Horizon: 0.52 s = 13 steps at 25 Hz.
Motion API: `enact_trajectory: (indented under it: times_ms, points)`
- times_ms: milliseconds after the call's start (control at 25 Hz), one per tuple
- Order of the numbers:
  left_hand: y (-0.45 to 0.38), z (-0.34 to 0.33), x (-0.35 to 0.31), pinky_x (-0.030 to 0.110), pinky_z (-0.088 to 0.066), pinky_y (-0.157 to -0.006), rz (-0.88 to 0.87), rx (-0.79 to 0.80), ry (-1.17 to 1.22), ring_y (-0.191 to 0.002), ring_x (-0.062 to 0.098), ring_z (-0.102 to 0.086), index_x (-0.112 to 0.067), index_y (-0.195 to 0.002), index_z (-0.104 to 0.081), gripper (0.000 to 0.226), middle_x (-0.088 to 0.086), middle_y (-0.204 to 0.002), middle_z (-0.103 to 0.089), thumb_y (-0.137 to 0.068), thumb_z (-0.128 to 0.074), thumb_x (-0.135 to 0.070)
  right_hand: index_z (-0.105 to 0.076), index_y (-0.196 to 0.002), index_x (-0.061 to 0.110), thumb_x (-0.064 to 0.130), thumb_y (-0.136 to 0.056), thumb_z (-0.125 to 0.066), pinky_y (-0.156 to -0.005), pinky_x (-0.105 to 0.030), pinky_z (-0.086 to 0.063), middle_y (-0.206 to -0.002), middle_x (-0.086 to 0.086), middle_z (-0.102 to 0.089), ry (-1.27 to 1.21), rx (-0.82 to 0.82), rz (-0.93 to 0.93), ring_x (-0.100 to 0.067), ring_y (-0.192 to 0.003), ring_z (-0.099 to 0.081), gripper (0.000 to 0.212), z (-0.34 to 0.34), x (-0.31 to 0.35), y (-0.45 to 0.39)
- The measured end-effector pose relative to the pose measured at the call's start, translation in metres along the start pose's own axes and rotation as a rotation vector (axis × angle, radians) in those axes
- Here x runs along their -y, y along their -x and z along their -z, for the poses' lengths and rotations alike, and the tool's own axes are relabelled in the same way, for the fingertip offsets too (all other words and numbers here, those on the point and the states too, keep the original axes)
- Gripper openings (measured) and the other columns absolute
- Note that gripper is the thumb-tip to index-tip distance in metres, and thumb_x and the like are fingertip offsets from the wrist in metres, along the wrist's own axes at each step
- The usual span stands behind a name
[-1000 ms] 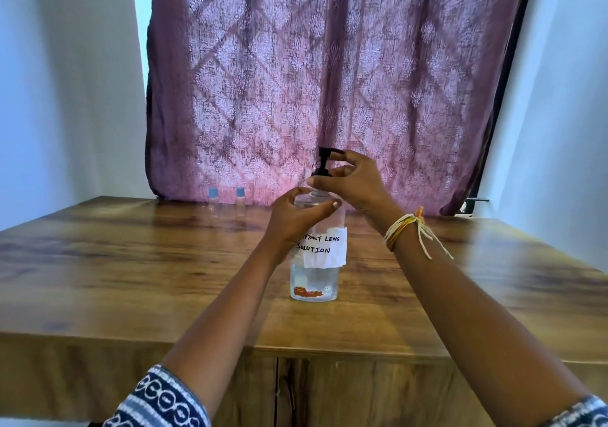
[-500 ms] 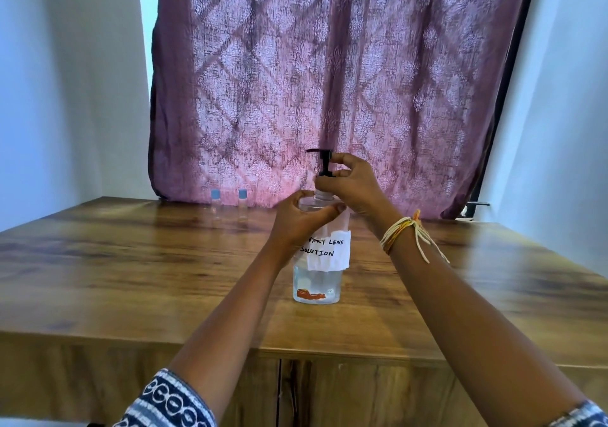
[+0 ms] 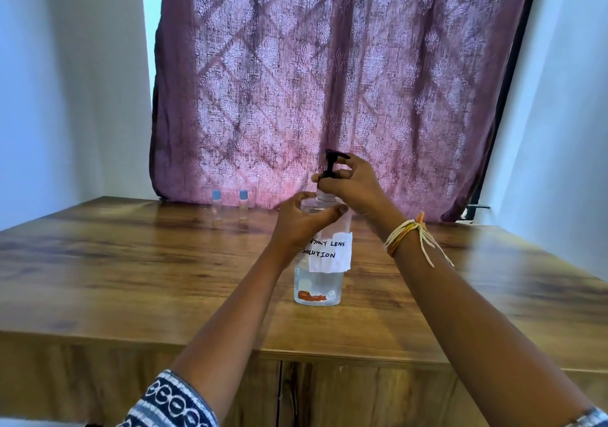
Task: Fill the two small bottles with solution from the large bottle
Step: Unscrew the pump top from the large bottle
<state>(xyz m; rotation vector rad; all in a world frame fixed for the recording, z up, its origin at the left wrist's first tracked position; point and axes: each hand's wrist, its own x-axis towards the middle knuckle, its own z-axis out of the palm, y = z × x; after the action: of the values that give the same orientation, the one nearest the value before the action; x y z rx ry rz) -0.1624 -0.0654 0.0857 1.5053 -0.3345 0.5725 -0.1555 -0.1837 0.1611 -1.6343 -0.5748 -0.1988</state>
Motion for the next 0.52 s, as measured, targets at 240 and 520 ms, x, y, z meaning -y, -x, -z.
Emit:
enact_trajectory:
  times_ms: [240,520]
  points:
    - [0.0001,-0.0002,-0.0002,0.015,-0.052,-0.055,0.001,0.002,-0.005,-0.071,0.01,-0.075,-0.033,-0.08,-0.072,0.027,-0.007,-0.081,-0.078,-0.06,-0.082,-0.048,-0.055,-0.121,0.006,0.017,-0.072,-0.084,-0.076,-0.029,-0.058,-0.093,-0.017,-0.071,0.19,-0.052,0.074,-0.025,-0.086,-0.07,0.058,0.001,-0.0023,-0.0002]
    - [-0.0008,0.0004,0.0015,0.018,-0.053,-0.057,0.006,-0.006,0.006,-0.073,0.014,-0.076,-0.028,-0.082,-0.072,0.028,-0.002,-0.082,-0.079,-0.062,-0.084,-0.043,-0.052,-0.125,0.001,-0.006,-0.079,-0.068,-0.084,-0.037,-0.058,-0.104,-0.018,-0.072,-0.031,0.019,-0.011,-0.025,-0.09,-0.07,0.05,0.0022,-0.0027,-0.0032]
